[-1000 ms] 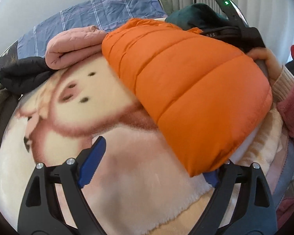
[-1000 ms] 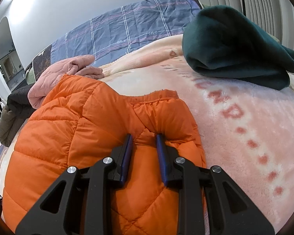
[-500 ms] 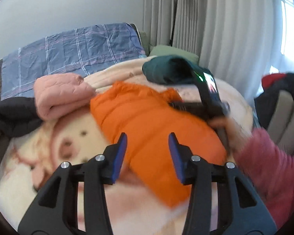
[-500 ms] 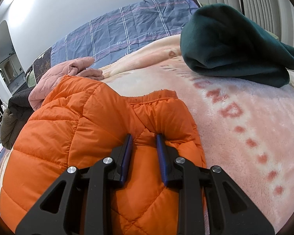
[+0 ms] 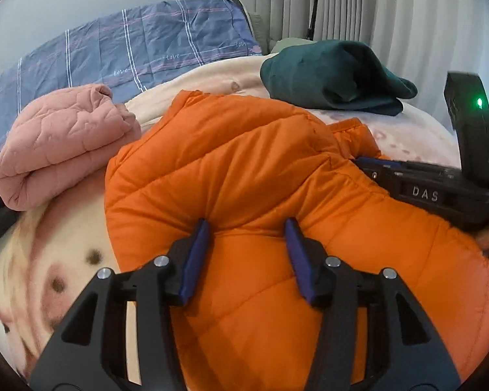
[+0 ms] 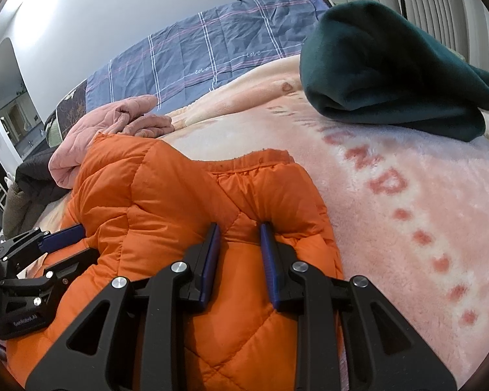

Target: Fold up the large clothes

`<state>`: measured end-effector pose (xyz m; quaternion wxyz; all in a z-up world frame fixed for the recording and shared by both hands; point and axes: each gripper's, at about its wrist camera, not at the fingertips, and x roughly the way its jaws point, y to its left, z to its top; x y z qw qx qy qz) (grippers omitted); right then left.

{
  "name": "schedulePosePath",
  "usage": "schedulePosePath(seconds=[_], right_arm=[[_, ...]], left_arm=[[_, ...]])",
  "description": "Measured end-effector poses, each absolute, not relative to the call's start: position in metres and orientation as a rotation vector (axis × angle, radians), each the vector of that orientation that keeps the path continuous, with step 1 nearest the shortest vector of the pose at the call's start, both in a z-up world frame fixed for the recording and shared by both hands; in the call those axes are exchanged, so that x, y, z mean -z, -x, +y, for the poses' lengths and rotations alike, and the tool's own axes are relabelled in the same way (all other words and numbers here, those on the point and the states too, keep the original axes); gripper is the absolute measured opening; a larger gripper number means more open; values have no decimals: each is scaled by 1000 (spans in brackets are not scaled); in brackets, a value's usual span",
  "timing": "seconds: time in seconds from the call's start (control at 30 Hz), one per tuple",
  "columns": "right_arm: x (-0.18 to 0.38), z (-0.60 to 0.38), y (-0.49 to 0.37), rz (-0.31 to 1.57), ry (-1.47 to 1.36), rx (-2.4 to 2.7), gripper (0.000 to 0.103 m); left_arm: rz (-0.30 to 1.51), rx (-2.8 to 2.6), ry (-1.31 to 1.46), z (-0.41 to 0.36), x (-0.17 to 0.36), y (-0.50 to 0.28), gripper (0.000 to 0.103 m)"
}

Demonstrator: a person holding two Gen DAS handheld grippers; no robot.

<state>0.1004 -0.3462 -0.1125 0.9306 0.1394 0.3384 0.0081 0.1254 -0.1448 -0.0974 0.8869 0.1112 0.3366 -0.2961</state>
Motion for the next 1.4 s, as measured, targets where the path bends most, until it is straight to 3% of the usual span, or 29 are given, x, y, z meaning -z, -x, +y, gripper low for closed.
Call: schedulePosePath(seconds=[0.23,0.43,0.57,0.7,1.17,1.4], right_arm=[[112,-345,-99,691,-288,-11,26],[113,-346,-100,688,-297,-12,26],[113,-348,-99,687,-310,-5,26],[115,-349,-102,691,-321,-1,26],[113,-344,-100,682,-288,-5,26],[112,-343,-97,678,-270,10,27]], left_arm=[[722,615,-228,-146,88,-127,51],[669,645,-251,-167,32,-159,59],[796,550,-346,-189,82,-212,68],[781,570,-293,-181,103,-213,69],[775,545,-309,-170,102,-196,68],[743,673,-276,-164,55,-152,68]])
